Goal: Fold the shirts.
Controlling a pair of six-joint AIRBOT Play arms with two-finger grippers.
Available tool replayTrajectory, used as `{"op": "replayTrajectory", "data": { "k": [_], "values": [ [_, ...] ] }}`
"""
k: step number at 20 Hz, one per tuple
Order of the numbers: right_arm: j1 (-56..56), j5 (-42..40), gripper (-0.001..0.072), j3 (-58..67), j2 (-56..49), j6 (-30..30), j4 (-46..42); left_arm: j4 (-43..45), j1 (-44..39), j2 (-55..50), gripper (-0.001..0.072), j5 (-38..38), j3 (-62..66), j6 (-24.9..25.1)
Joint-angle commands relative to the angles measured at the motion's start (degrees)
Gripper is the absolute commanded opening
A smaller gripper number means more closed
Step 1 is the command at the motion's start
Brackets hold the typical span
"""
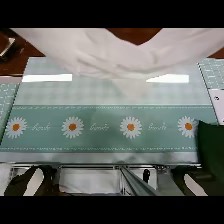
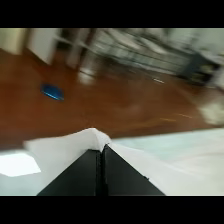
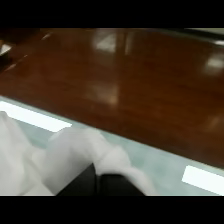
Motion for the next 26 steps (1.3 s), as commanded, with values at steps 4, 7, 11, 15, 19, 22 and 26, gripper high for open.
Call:
{"op": "replayTrajectory", "data": {
  "k": [4,7,11,15,19,22,26],
  "values": [
    [0.0,15.3,0.0023,5.0,11.7,6.3,-21.9,28.8,3.6,17.4,0.0022,4.8,8.5,-8.7],
    [0.0,19.8,0.0023,1.5,12.9,7.4,-22.6,34.7,-1.9,19.0,0.0022,3.3,8.1,-10.4],
    [0.0,19.1,0.0023,-15.9,12.9,7.7,-17.1,34.0,-6.2,18.5,0.0022,1.3,-1.4,-11.1],
    [0.0,1.0,0.0023,-44.9,11.9,8.7,-16.3,29.3,-6.3,17.9,0.0022,-1.7,-24.5,-10.9],
    [-0.4,-15.1,0.0023,-57.9,1.5,12.0,-17.5,19.2,-7.6,12.5,0.0022,8.6,-46.1,-4.6],
    [-5.6,-19.2,0.0024,-51.9,-11.5,12.0,-16.5,18.1,-12.1,2.5,0.0022,17.0,-47.1,-1.8],
    [-13.6,-17.7,0.0024,-41.5,-24.7,11.6,-9.8,18.1,-16.1,-12.5,0.0022,21.4,-43.3,-1.7]
  ]
}}
